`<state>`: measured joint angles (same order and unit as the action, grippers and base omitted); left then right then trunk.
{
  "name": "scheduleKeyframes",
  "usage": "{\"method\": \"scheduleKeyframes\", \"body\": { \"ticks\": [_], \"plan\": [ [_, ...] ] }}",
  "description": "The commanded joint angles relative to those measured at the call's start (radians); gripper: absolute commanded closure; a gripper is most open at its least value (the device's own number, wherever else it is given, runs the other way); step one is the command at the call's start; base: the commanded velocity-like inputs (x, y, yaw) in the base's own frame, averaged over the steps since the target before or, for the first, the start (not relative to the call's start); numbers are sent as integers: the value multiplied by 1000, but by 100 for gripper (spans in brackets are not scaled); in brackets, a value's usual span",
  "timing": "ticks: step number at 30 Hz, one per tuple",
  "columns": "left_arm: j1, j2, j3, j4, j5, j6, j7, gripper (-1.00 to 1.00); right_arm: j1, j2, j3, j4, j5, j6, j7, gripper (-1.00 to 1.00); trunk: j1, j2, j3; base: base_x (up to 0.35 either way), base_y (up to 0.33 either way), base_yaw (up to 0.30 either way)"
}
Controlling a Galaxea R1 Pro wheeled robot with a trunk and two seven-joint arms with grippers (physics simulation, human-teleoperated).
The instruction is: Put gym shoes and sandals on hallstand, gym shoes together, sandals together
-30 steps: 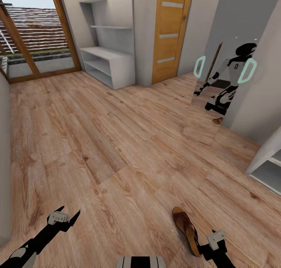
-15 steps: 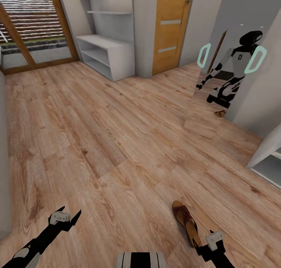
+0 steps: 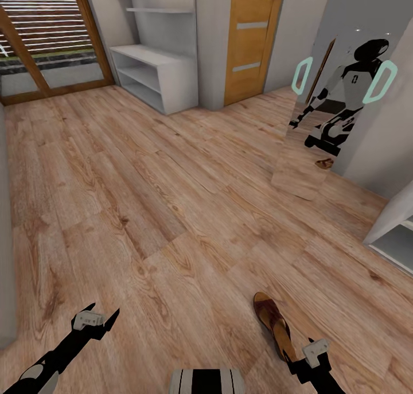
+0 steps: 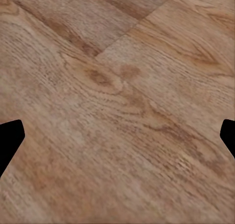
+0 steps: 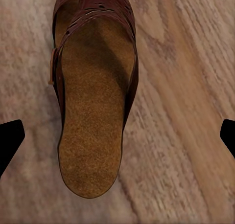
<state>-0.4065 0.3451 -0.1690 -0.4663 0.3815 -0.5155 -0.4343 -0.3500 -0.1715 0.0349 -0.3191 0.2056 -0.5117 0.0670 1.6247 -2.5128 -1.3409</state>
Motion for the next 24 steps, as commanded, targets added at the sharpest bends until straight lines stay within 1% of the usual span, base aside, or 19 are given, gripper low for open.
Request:
{"method": "scheduleKeyframes", "body": {
  "ticks": [1,19,24],
  "plan": [
    [0,0,0,0,0,-2,0,-100,0,0,-1,0,0,0,0,-100,0,0,0,0,0,0],
    [0,0,0,0,0,-9,0,-100,0,-1,4,0,5,-5,3,-100,0,0,0,0,0,0],
    [0,0,0,0,0,-9,0,-100,0,4,4,-1,4,-7,3,-100,0,0,0,0,0,0]
  ]
}}
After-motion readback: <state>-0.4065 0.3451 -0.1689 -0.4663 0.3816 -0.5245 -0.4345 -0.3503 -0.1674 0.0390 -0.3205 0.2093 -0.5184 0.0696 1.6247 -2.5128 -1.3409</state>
